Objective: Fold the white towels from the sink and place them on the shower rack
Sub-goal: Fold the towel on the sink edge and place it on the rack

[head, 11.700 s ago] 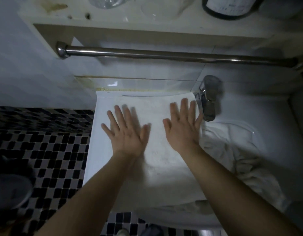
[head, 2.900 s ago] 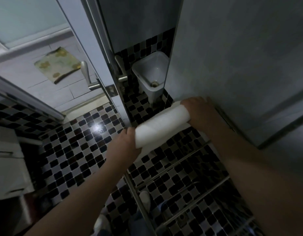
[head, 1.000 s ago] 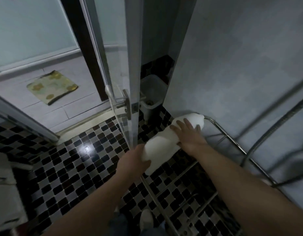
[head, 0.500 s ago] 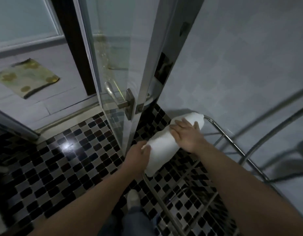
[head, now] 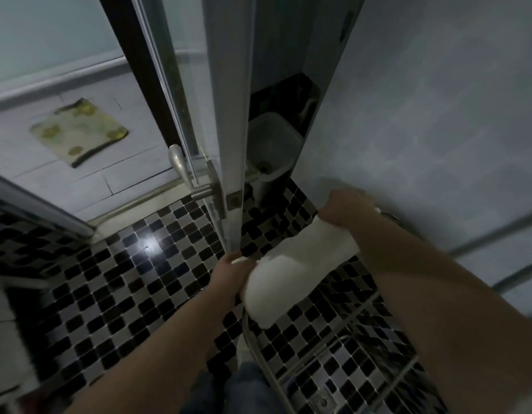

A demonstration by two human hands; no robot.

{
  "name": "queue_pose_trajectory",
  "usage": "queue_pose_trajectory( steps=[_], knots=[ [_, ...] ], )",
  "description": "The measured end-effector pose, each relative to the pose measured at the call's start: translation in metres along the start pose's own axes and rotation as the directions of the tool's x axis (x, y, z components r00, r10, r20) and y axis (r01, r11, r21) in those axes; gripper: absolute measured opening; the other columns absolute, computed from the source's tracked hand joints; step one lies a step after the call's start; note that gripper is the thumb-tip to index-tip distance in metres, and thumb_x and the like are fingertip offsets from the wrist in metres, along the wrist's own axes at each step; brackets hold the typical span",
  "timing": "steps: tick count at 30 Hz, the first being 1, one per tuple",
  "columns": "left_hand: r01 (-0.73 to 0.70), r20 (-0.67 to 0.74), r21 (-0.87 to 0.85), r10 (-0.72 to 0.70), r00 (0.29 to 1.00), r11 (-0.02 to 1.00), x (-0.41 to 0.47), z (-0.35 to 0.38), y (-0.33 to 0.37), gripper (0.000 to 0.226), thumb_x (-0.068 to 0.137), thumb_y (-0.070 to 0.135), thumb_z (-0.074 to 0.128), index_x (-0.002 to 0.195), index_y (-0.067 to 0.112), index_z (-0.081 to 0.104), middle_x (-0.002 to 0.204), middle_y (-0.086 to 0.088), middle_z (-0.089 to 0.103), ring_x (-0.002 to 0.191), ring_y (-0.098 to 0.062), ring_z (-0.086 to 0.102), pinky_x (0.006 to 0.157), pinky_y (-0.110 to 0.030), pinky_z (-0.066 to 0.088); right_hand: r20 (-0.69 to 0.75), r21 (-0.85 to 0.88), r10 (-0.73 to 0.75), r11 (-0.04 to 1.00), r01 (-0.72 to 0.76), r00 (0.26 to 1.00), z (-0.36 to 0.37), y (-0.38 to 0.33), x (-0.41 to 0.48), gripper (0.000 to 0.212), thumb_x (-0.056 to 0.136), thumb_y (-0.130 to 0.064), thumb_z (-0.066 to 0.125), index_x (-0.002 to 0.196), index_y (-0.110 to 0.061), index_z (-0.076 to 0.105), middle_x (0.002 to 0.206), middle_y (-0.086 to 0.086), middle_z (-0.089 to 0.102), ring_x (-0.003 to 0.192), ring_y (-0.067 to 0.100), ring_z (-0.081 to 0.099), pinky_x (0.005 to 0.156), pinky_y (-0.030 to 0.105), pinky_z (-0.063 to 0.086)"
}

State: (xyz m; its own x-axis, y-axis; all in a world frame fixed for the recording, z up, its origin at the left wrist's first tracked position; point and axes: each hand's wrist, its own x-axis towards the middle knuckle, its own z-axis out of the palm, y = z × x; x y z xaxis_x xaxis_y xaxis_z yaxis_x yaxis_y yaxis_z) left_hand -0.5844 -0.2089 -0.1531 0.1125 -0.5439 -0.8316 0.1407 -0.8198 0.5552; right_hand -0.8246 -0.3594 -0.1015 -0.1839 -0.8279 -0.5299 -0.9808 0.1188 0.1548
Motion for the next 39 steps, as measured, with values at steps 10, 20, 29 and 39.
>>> queue_pose_trajectory(
  steps=[10, 20, 29, 39],
  knots=[
    [-0.220, -0.155, 0.109, 0.235, 0.960, 0.969, 0.000, -0.003, -0.010, 0.055, 0.095, 0.018, 0.064, 0.148, 0.020, 0.049, 0.146, -0.009, 0.050, 0.093, -0.011, 0.057, 0.081, -0.030, 0.050, -0.049, 0.224, -0.220, 0.948, 0.225, 0.974, -0.004, 0.005, 0.017, 0.033, 0.100, -0.006, 0.049, 0.121, -0.017, 0.072, 0.142, 0.011, 0.055, 0.123, 0.031, 0.056, 0.104, 0.034, 0.044],
    [-0.080, -0.081, -0.157, 0.068, 0.994, 0.984, -0.001, -0.001, 0.004, 0.073, 0.092, -0.003, 0.053, 0.156, 0.027, 0.034, 0.155, -0.015, 0.035, 0.098, -0.025, 0.061, 0.065, -0.034, 0.054, 0.016, 0.367, -0.235, 0.906, 0.213, 0.972, -0.005, 0.008, 0.025, 0.043, 0.095, -0.011, 0.052, 0.134, -0.023, 0.065, 0.152, 0.011, 0.045, 0.135, 0.034, 0.046, 0.109, 0.037, 0.038],
    [-0.030, -0.129, -0.256, -0.003, 0.992, 0.966, -0.005, -0.008, 0.004, 0.081, 0.092, -0.004, 0.055, 0.155, 0.039, 0.031, 0.157, -0.015, 0.027, 0.091, -0.030, 0.056, 0.041, -0.030, 0.054, 0.104, 0.437, -0.290, 0.873, 0.218, 0.951, -0.005, 0.009, 0.041, 0.023, 0.092, -0.017, 0.066, 0.111, -0.026, 0.078, 0.135, 0.010, 0.062, 0.107, 0.025, 0.058, 0.090, 0.029, 0.042],
    [0.041, -0.080, -0.193, -0.058, 0.995, 0.980, -0.002, 0.000, 0.004, 0.069, 0.093, 0.001, 0.058, 0.156, 0.018, 0.034, 0.148, -0.016, 0.044, 0.088, -0.024, 0.060, 0.056, -0.033, 0.052, -0.055, 0.294, -0.166, 0.940, 0.175, 0.984, 0.009, 0.017, 0.048, 0.047, 0.100, -0.015, 0.047, 0.147, -0.018, 0.049, 0.155, 0.016, 0.041, 0.139, 0.036, 0.041, 0.114, 0.036, 0.032]
  ],
)
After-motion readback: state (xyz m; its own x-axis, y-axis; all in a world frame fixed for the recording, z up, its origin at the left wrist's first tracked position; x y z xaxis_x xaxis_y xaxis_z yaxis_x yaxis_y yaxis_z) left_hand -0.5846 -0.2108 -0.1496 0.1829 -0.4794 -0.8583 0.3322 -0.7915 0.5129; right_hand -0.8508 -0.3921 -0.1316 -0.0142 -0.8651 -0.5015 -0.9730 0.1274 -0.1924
